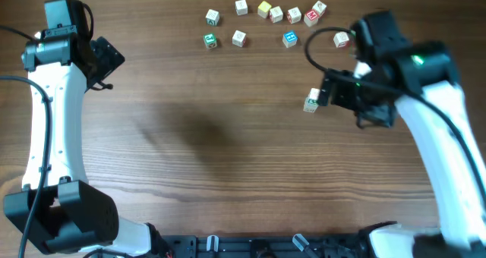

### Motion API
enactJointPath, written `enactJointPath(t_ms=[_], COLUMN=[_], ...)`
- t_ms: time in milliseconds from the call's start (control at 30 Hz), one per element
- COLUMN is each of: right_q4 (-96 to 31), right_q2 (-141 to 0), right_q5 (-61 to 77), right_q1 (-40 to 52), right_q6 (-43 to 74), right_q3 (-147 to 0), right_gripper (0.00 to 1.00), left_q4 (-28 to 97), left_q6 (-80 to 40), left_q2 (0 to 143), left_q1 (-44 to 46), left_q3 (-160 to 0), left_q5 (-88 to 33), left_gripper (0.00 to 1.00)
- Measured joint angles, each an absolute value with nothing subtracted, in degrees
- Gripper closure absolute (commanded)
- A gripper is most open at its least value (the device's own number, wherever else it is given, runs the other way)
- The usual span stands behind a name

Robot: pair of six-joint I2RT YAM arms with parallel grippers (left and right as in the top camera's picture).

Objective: Form a tower

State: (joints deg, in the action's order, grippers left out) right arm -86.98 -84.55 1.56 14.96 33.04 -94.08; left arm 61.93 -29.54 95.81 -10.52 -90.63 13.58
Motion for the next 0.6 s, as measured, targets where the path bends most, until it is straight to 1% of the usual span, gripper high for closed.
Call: enactJointPath(t_ms=[167, 267, 333, 400, 467, 533, 600], right_q4=[-89.5, -92.1, -90.8, -86.7, -80.0, -68.1, -60.0], right_q2=[-70.5, -67.5, -65.9, -63.9, -61.0, -54.0, -46.6], right_q5=[-2.0, -2.5, -3.7, -5.9, -9.0, -11.9, -12.8], right_q1=[15.0, 15.0, 15.0, 15.0, 15.0, 14.9, 13.9], right_q6=[34.3, 35.5, 35.6, 35.8, 35.7, 33.8, 30.9], right_q3=[-94.3, -94.4, -94.3, -94.2, -93.8, -91.6, -87.3], right_gripper=[0.0, 0.0, 0.0, 0.0, 0.0, 0.0, 0.0], left_q4=[62.0, 62.0, 62.0, 62.0, 62.0, 62.0, 62.0], left_q6=[-29.5, -29.5, -29.5, -29.5, -29.5, -29.5, -29.5], left_q2=[95.8, 95.8, 95.8, 95.8, 95.8, 95.8, 95.8], left_q1=[-10.5, -10.5, -10.5, -10.5, -10.5, -10.5, -10.5], left_q3=[-90.6, -90.6, -90.6, -90.6, -90.6, -90.6, -90.6], left_q5=[13.6, 13.6, 13.6, 13.6, 13.6, 13.6, 13.5], left_gripper=[0.0, 0.0, 0.0, 0.0, 0.0, 0.0, 0.0])
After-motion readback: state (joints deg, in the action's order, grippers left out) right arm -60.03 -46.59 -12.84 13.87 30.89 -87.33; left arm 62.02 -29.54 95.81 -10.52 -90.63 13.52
